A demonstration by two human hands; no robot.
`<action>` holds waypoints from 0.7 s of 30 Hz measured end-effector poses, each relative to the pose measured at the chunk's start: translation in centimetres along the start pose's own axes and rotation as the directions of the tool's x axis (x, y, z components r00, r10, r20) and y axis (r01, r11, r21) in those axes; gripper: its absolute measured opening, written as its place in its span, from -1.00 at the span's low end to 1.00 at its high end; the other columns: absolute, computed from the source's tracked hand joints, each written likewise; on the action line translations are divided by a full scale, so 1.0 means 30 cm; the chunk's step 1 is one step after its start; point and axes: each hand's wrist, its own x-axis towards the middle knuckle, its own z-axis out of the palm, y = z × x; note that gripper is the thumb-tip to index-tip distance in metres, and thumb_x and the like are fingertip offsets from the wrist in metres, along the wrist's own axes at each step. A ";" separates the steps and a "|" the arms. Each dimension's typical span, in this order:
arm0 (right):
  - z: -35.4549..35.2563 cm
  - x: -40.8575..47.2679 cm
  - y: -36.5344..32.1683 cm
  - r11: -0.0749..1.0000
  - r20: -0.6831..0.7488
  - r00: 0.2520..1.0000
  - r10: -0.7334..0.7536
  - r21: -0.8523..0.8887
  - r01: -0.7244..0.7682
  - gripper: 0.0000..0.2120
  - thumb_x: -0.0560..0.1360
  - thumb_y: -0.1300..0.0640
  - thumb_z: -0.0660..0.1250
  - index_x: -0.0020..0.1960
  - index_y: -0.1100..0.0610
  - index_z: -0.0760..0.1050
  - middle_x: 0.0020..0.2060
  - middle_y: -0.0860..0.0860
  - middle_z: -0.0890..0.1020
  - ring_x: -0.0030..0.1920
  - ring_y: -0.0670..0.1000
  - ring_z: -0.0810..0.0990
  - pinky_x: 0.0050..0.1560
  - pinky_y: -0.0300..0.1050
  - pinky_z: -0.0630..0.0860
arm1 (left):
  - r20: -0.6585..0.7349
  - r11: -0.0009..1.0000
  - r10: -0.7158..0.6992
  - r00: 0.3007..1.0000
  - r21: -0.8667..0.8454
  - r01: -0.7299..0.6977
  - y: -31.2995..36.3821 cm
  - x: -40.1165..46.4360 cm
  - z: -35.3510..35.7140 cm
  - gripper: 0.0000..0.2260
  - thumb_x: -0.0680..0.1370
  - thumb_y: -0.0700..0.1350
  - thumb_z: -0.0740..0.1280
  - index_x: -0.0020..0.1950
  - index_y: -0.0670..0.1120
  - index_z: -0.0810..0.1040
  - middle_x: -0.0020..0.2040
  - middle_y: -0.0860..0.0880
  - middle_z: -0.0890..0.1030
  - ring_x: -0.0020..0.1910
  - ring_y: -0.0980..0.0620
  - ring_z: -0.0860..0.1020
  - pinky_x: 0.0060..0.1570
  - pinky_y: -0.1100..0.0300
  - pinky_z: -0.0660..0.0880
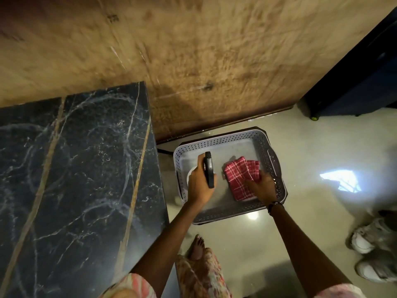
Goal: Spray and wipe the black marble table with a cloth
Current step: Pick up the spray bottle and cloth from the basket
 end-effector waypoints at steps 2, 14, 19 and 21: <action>-0.025 -0.059 -0.060 0.996 0.031 0.999 -0.031 0.080 0.028 -0.66 0.38 0.03 0.49 0.05 0.19 0.52 -0.09 0.15 0.65 -0.14 0.08 0.63 -0.12 -0.03 0.60 | 0.007 0.998 0.044 0.999 -0.042 -0.044 0.054 -0.018 -0.050 -0.60 0.46 -0.23 0.34 0.28 -0.15 0.37 -0.20 -0.07 0.55 -0.24 -0.03 0.56 -0.15 -0.06 0.57; -0.005 -0.759 -0.585 0.840 0.297 0.928 -0.225 0.541 0.031 -0.57 0.45 0.01 0.42 0.28 0.00 0.41 0.07 0.00 0.67 0.04 -0.01 0.67 -0.05 -0.12 0.60 | -0.052 0.899 0.092 0.994 -0.426 -0.105 0.141 -0.556 -0.876 -0.67 0.28 -0.30 0.37 -0.01 -0.03 0.55 -0.01 0.02 0.64 -0.14 -0.05 0.64 -0.11 0.02 0.55; 0.349 -1.021 -0.761 0.806 0.514 0.849 -0.127 0.551 -0.213 -0.73 0.45 0.18 0.40 0.15 0.13 0.55 -0.04 0.07 0.71 -0.04 0.07 0.69 -0.08 -0.10 0.59 | -0.064 0.892 -0.122 0.991 -0.445 0.081 -0.126 -0.832 -1.130 -0.73 0.32 -0.26 0.38 -0.07 0.05 0.63 -0.15 -0.12 0.65 -0.56 0.16 0.47 -0.46 0.27 0.42; 0.514 -1.128 -0.815 0.788 0.568 0.817 -0.104 0.548 -0.281 -0.70 0.43 0.19 0.41 0.16 0.14 0.55 -0.02 0.09 0.70 -0.01 0.09 0.68 -0.04 -0.06 0.59 | -0.062 0.889 -0.198 0.978 -0.431 0.153 -0.226 -0.928 -1.237 -0.75 0.38 -0.34 0.31 -0.10 -0.02 0.64 -0.22 -0.07 0.65 -0.51 0.25 0.49 -0.39 0.30 0.40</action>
